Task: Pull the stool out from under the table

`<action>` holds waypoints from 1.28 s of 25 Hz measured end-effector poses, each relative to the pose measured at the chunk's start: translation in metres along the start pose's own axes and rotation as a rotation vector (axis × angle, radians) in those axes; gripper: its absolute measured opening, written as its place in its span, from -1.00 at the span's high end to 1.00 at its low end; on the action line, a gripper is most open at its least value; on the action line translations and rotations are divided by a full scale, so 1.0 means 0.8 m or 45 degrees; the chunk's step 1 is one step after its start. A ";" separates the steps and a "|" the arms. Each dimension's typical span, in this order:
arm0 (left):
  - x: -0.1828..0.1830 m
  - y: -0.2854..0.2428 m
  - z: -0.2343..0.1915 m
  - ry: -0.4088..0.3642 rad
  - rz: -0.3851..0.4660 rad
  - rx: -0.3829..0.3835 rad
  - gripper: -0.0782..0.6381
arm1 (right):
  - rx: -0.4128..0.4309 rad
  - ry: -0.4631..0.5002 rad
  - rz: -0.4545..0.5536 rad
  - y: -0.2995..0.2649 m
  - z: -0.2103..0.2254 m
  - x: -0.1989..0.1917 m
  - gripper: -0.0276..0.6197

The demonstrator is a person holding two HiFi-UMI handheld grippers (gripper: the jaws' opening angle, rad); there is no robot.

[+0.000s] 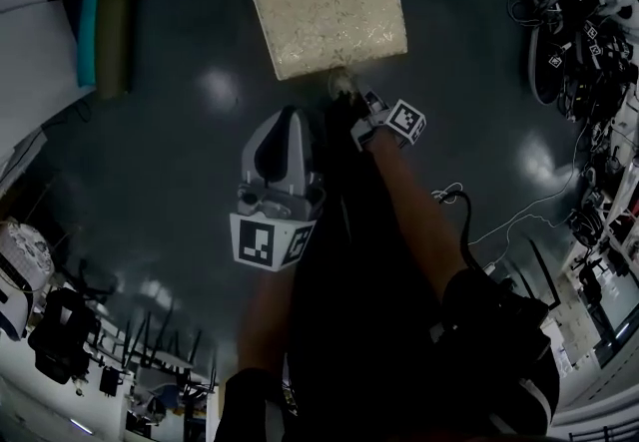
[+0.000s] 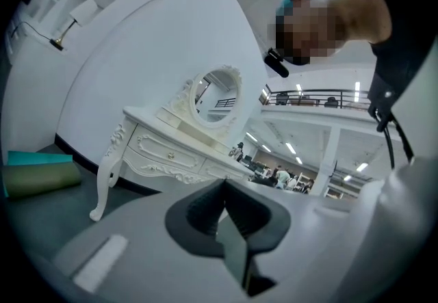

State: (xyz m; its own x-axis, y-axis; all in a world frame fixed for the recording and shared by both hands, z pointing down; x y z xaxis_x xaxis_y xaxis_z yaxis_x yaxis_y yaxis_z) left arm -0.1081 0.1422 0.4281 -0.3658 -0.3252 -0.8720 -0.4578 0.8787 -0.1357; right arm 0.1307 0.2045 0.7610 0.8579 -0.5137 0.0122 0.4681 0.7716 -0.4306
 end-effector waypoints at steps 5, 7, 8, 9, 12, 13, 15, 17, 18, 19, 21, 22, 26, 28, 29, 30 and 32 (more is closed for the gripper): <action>0.038 0.014 0.017 -0.019 0.018 -0.001 0.76 | -0.034 0.025 -0.045 0.015 -0.062 0.002 0.91; 0.054 0.020 0.026 -0.029 0.021 -0.009 0.76 | -0.053 0.067 -0.070 0.023 -0.090 0.004 0.92; 0.062 0.024 0.031 -0.033 0.022 -0.013 0.76 | -0.068 0.099 -0.080 0.028 -0.104 0.005 0.92; 0.070 0.028 0.035 -0.039 0.023 -0.016 0.76 | -0.088 0.134 -0.087 0.033 -0.119 0.006 0.92; 0.095 0.040 0.043 -0.060 0.031 -0.028 0.76 | -0.150 0.225 -0.083 0.047 -0.162 0.011 0.92; 0.104 0.046 0.045 -0.064 0.033 -0.029 0.76 | -0.166 0.252 -0.081 0.054 -0.177 0.011 0.92; 0.120 0.062 0.051 -0.066 0.027 -0.025 0.76 | -0.195 0.303 -0.084 0.073 -0.206 0.005 0.92; 0.136 0.079 0.060 -0.064 0.010 -0.017 0.76 | -0.210 0.336 -0.087 0.094 -0.234 -0.003 0.92; 0.143 0.085 0.064 -0.065 0.004 -0.018 0.76 | -0.210 0.350 -0.082 0.101 -0.249 -0.004 0.92; 0.150 0.089 0.067 -0.069 0.004 -0.023 0.76 | -0.208 0.368 -0.074 0.105 -0.265 -0.004 0.92; 0.166 0.096 0.072 -0.080 0.010 -0.039 0.76 | -0.201 0.418 -0.059 0.111 -0.298 -0.003 0.92; 0.173 0.102 0.076 -0.086 0.009 -0.047 0.76 | -0.200 0.444 -0.055 0.117 -0.313 -0.004 0.92; 0.191 0.125 0.088 -0.097 -0.010 -0.070 0.76 | -0.201 0.569 -0.059 0.145 -0.371 -0.011 0.92; 0.203 0.132 0.097 -0.105 -0.020 -0.075 0.76 | -0.198 0.640 -0.067 0.158 -0.399 -0.011 0.92; 0.209 0.135 0.101 -0.111 -0.023 -0.075 0.76 | -0.196 0.675 -0.072 0.165 -0.413 -0.010 0.92; 0.214 0.138 0.105 -0.114 -0.024 -0.074 0.76 | -0.193 0.708 -0.077 0.172 -0.426 -0.010 0.92; 0.222 0.144 0.112 -0.108 -0.027 -0.064 0.76 | -0.185 0.758 -0.081 0.184 -0.447 -0.010 0.92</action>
State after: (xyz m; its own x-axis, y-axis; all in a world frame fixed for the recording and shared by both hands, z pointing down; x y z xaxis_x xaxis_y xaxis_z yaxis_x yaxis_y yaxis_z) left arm -0.1535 0.2171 0.2154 -0.2867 -0.3108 -0.9062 -0.5052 0.8527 -0.1327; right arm 0.1172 0.1879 0.3750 0.5438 -0.7107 -0.4463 0.4451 0.6951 -0.5646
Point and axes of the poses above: the fingertips, and each gripper's own axes: y backward along the fingers, z to its right, x out of its top, the point moved 9 cm from there along y, backward along the fingers, and after that the axes turned 2 degrees about x, right-handed, at the moved point
